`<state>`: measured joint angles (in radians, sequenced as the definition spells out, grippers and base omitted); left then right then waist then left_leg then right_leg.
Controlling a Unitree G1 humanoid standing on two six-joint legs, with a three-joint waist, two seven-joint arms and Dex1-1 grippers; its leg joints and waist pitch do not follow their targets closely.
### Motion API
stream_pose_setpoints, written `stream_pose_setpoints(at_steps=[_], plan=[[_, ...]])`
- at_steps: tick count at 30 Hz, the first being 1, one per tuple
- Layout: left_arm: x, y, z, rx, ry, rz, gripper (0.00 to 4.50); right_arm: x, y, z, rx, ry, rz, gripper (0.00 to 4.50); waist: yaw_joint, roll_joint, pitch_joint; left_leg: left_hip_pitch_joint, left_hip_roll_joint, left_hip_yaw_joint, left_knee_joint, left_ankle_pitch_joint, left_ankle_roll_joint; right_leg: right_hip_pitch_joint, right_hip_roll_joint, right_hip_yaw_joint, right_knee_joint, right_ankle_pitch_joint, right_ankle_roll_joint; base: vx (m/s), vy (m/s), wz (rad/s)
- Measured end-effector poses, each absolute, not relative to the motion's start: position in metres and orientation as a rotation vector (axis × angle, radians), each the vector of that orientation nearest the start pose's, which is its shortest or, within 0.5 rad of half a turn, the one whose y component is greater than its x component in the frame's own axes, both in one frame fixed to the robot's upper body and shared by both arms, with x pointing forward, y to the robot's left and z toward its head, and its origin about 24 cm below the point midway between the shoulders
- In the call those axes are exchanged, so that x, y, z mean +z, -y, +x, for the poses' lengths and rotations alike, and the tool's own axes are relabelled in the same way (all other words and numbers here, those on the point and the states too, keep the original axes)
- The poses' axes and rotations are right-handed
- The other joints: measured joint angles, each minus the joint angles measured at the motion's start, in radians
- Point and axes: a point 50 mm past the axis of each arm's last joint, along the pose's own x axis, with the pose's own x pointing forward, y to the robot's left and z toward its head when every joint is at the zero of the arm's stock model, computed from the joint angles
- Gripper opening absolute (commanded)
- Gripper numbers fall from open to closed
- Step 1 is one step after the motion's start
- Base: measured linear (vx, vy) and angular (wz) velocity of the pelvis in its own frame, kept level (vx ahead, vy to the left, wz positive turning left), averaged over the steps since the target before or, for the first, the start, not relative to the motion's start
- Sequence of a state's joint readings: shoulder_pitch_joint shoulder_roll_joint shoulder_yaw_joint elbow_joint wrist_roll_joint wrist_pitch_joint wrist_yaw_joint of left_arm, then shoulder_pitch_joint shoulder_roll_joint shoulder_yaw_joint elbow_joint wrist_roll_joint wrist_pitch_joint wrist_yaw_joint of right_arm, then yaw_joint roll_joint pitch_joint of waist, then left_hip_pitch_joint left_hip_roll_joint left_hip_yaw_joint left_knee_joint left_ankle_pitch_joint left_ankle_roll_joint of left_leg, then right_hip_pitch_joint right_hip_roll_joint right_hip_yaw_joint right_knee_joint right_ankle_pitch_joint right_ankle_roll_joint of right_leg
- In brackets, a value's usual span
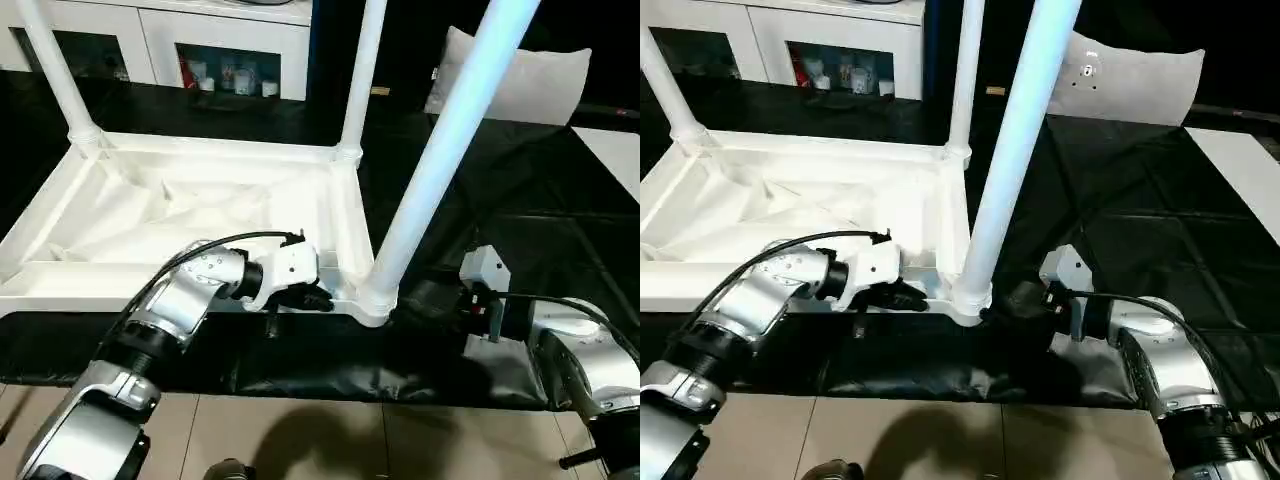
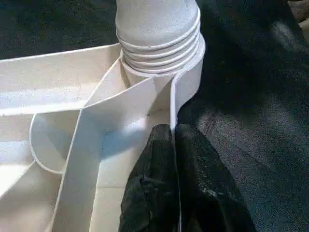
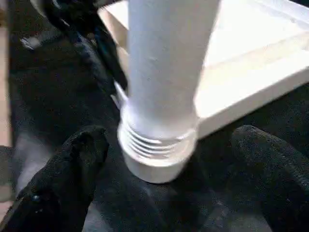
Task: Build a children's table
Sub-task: Rotate leg to tighten
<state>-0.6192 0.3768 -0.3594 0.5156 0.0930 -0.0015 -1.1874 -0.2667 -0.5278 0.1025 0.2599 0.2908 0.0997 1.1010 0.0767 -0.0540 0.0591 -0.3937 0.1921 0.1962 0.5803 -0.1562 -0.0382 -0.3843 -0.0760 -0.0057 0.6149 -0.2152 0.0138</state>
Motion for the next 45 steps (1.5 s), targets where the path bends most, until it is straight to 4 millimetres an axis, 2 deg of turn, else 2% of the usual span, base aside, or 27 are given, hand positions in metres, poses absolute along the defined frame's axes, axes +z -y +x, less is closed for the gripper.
stream_pose_setpoints(at_steps=[1,4,7,9,13,20,21,26,28,37,39,43,45], plan=[[0.067,-0.114,0.317,-1.399,-0.347,0.607,0.04,0.063,0.193,0.274,1.125,-0.237,-0.151,4.5,0.0,0.0,0.0,0.0,0.0,0.0,0.001,0.0,0.0,0.0,0.0,0.0,0.0,0.0,0.0,0.0,0.0,0.0],[0.066,-0.116,0.318,-1.394,-0.389,0.542,0.57,0.073,0.195,0.271,1.177,-0.228,-0.134,4.5,-0.001,0.0,0.0,0.0,0.0,0.0,0.002,0.0,0.0,0.0,0.0,0.0,0.001,0.0,0.0,0.0,0.0,0.0],[0.064,-0.12,0.318,-1.388,-0.412,0.545,0.66,0.074,0.198,0.271,1.176,-0.231,-0.142,4.5,0.001,0.0,0.0,0.001,0.0,0.0,0.001,0.0,0.0,0.0,0.0,0.0,0.001,0.0,0.0,0.0,0.0,0.0],[0.064,-0.123,0.318,-1.382,-0.417,0.561,0.92,0.074,0.198,0.271,1.176,-0.229,-0.147,4.5,0.004,0.0,0.0,0.001,0.0,0.0,0.001,0.0,0.0,0.001,0.0,0.0,0.001,0.0,0.0,0.0,0.0,0.0],[0.064,-0.123,0.319,-1.371,-0.414,0.573,0.92,0.075,0.201,0.27,1.18,-0.234,-0.171,4.5,0.013,0.0,0.0,0.001,0.0,0.0,0.003,0.0,0.0,0.002,-0.001,0.0,0.001,0.0,0.0,0.0,0.0,0.0],[0.064,-0.12,0.32,-1.374,-0.416,0.56,0.92,0.075,0.205,0.269,1.173,-0.246,-0.178,4.5,0.013,0.0,-0.001,0.001,0.0,0.0,0.003,0.0,0.0,0.002,-0.001,0.0,0.001,0.0,0.0,0.0,0.0,0.0],[0.064,-0.12,0.32,-1.376,-0.413,0.56,0.65,0.075,0.205,0.269,1.173,-0.246,-0.178,4.5,0.014,0.0,-0.001,0.001,0.0,0.0,0.003,0.0,0.0,0.002,-0.001,0.0,0.001,0.0,0.0,0.0,0.0,0.0],[0.063,-0.117,0.32,-1.389,-0.4,0.593,0.5,0.075,0.205,0.269,1.173,-0.246,-0.179,4.5,0.018,0.001,-0.001,0.001,0.0,0.0,0.004,0.0,0.0,0.003,-0.002,-0.001,0.001,0.0,0.0,0.0,0.0,0.0],[0.063,-0.115,0.321,-1.395,-0.392,0.627,0.18,0.075,0.205,0.269,1.173,-0.244,-0.18,4.5,0.018,0.001,-0.001,0.001,0.0,0.0,0.004,0.0,0.0,0.003,-0.002,-0.001,0.001,0.0,0.0,0.0,0.0,0.0],[0.066,-0.116,0.319,-1.476,-0.363,0.679,0.07,0.078,0.204,0.269,1.182,-0.204,-0.222,4.5,0.015,0.001,-0.001,-0.001,-0.001,0.0,0.003,0.0,0.0,0.002,-0.002,-0.002,0.0,0.0,0.0,0.0,0.0,0.0],[0.066,-0.116,0.317,-1.507,-0.36,0.682,0.02,0.079,0.204,0.269,1.19,-0.201,-0.227,4.33,0.015,0.005,-0.001,-0.001,0.0,0.0,0.002,0.0,0.0,0.002,-0.002,-0.002,-0.001,0.0,0.0,0.0,0.0,0.0],[0.066,-0.116,0.313,-1.593,-0.358,0.675,0.0,0.079,0.203,0.267,1.239,-0.207,-0.202,3.97,0.024,0.028,0.004,-0.002,0.0,-0.001,0.003,0.0,0.0,0.002,-0.002,-0.003,-0.001,0.0,0.0,0.0,0.0,0.0],[0.066,-0.115,0.312,-1.601,-0.356,0.67,0.0,0.078,0.202,0.266,1.251,-0.215,-0.189,3.78,0.029,0.035,0.008,-0.002,0.0,-0.001,0.003,0.0,0.0,0.002,-0.002,-0.004,0.0,0.0,0.0,0.0,0.0,0.0]])
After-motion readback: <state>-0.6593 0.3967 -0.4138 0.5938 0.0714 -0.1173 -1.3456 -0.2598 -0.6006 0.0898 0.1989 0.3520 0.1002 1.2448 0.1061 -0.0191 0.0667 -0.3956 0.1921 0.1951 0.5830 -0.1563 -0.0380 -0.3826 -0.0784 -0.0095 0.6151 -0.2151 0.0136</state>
